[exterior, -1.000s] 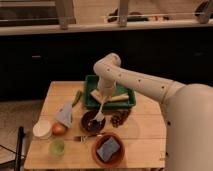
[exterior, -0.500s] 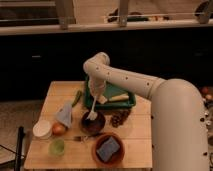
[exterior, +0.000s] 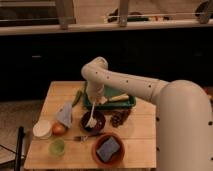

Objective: Wipe purple bowl with brush

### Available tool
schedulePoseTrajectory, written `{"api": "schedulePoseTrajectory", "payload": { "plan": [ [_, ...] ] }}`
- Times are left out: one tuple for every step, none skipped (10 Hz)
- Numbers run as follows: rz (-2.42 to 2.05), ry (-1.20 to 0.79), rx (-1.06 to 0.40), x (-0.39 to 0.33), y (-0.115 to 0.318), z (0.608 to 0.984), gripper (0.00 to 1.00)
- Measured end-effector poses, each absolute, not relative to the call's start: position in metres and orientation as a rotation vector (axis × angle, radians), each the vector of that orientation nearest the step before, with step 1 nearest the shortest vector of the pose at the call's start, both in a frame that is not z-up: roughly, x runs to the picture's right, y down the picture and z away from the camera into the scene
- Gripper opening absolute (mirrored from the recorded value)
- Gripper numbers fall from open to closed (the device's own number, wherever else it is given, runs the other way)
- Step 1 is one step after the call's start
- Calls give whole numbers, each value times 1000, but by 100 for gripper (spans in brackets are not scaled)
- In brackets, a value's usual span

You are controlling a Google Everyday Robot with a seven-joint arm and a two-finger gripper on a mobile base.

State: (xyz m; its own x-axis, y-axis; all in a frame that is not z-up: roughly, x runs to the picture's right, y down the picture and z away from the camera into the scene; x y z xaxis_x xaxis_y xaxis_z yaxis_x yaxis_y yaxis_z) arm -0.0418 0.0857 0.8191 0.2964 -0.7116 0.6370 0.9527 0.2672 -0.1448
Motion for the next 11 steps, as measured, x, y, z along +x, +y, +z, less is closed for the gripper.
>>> {"api": "schedulePoseTrajectory", "payload": {
  "plan": [
    [-1176, -493, -585, -27, 89, 815, 0],
    [-1164, -482, -596, -16, 89, 813, 0],
    [-1142, -464, -605, -1, 88, 811, 0],
    [-1120, -443, -612, 10, 85, 811, 0],
    [-1107, -428, -613, 15, 80, 811, 0],
    [-1098, -402, -609, 21, 72, 814, 0],
    [-1085, -374, -600, 25, 63, 819, 0],
    [-1081, -365, -595, 25, 58, 821, 0],
    [-1077, -353, -584, 24, 52, 826, 0],
    [-1078, -352, -569, 19, 46, 832, 0],
    [-1090, -361, -559, 11, 46, 836, 0]
  ]
}}
